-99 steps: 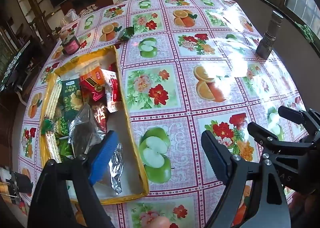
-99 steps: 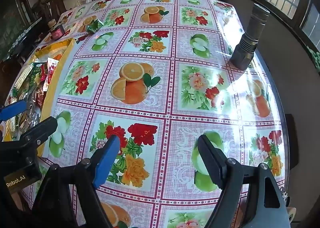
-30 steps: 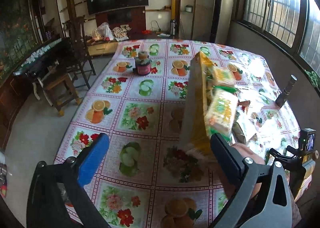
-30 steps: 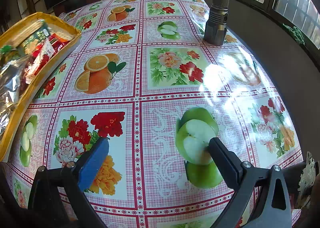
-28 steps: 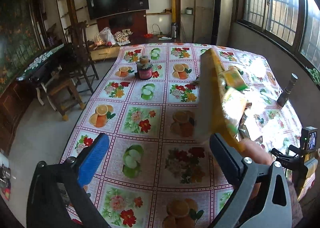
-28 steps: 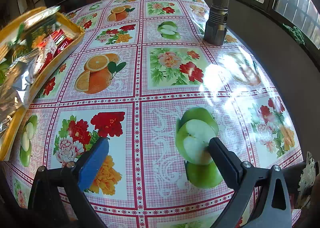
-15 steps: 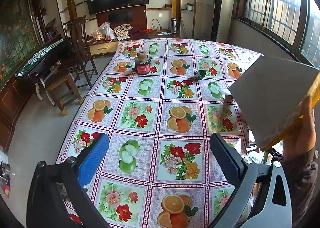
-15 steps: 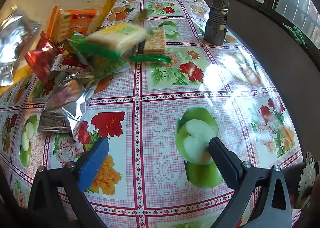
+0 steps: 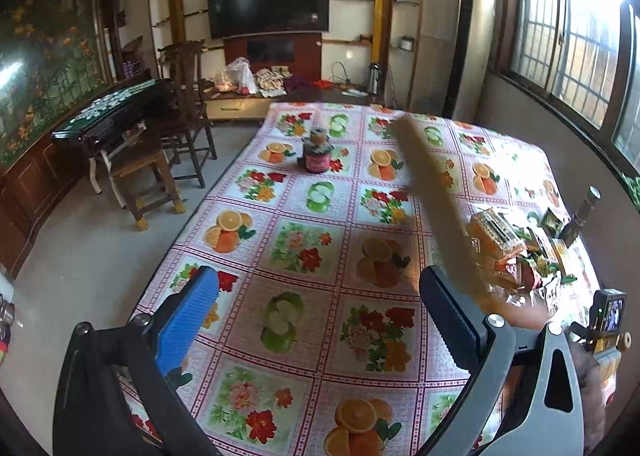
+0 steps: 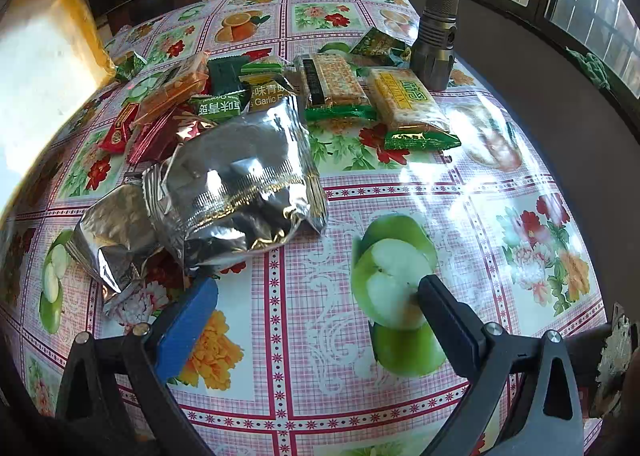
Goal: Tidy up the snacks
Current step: 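Tip the tray with the left hand, dumping the snacks onto the table, then grasp a silver foil packet with the right gripper while the left gripper grasps another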
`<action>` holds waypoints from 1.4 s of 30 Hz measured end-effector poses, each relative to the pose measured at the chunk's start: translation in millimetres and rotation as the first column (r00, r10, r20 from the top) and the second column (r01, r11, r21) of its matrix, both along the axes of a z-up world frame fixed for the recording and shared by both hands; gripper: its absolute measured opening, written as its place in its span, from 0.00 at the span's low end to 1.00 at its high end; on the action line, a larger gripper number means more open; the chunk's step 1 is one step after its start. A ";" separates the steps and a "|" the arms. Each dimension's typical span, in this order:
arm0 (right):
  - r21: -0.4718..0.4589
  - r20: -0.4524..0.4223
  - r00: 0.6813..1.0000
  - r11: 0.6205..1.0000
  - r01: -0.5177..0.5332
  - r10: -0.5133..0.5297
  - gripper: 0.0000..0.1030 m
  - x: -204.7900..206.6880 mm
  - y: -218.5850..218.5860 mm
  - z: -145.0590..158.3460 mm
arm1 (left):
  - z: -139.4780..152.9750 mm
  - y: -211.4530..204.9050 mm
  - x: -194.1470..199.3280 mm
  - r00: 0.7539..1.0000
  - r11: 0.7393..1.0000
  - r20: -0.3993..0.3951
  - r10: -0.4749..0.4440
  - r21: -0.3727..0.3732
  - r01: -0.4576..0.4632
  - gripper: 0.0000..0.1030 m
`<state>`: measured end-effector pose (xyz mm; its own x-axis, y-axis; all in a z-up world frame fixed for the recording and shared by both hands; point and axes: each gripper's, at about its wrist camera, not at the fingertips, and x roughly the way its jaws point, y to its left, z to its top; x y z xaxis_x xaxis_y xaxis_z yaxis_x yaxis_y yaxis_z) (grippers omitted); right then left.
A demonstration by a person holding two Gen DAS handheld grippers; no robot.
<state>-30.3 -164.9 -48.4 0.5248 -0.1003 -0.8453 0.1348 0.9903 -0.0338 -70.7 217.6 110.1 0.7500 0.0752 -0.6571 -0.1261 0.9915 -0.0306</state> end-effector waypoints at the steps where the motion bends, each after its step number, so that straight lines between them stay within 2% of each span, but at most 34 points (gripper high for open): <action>1: 0.000 0.000 1.000 1.000 0.000 0.000 0.98 0.0 0.0 0.0 | 0.7 0.5 -0.8 1.000 1.000 0.003 0.001 0.001 -0.001 0.98; 6: 0.000 0.000 1.000 1.000 0.000 0.000 0.98 0.1 -0.4 0.5 | -5.6 -7.0 5.0 1.000 1.000 -0.025 -0.018 0.008 0.018 0.98; 10: 0.001 0.000 1.000 1.000 0.000 0.000 0.98 0.2 -0.4 0.3 | -22.3 -31.1 18.4 0.995 0.997 -0.071 -0.071 0.027 0.073 0.98; 16: 0.001 0.000 1.000 1.000 0.000 0.000 0.98 0.3 -0.4 0.4 | -58.9 -93.8 41.2 0.962 0.979 -0.187 -0.198 0.005 0.203 0.98; 20: 0.001 0.001 1.000 1.000 0.000 0.000 0.98 0.3 -0.3 0.3 | -76.9 -139.9 46.8 0.940 0.965 -0.228 -0.255 0.007 0.264 0.98; 26: 0.001 0.000 1.000 1.000 0.000 0.000 0.98 0.3 -0.4 0.4 | -91.6 -182.9 52.5 0.921 0.952 -0.270 -0.282 0.042 0.303 0.98; 31: 0.002 -0.004 1.000 1.000 0.005 -0.005 1.00 1.7 1.1 -0.6 | -100.0 -193.1 62.6 0.917 0.953 -0.288 -0.276 0.039 0.299 0.98; 35: 0.015 -0.050 0.998 1.000 -0.023 0.024 1.00 5.6 1.1 0.1 | -105.4 -198.6 71.8 0.914 0.953 -0.304 -0.269 0.052 0.298 0.98; 37: 0.060 -0.060 0.998 0.998 -0.006 0.010 0.96 1.9 -7.8 5.2 | -105.0 -200.6 81.7 0.904 0.950 -0.322 -0.281 0.042 0.310 0.98; 40: 0.213 -0.039 0.997 0.974 0.072 -0.066 0.96 -7.4 -29.7 22.3 | -102.2 -202.6 98.4 0.889 0.948 -0.351 -0.293 0.016 0.318 0.98; 42: 0.247 -0.047 0.995 0.964 0.100 -0.091 0.96 -4.5 -33.8 27.8 | -99.2 -203.9 106.9 0.882 0.946 -0.360 -0.303 -0.006 0.323 0.98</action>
<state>-34.7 -198.7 -20.5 0.4925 0.0675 -0.8677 0.2322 0.9507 0.2057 36.2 13.7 10.9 0.4609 -0.0836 -0.8835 0.1985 0.9800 0.0108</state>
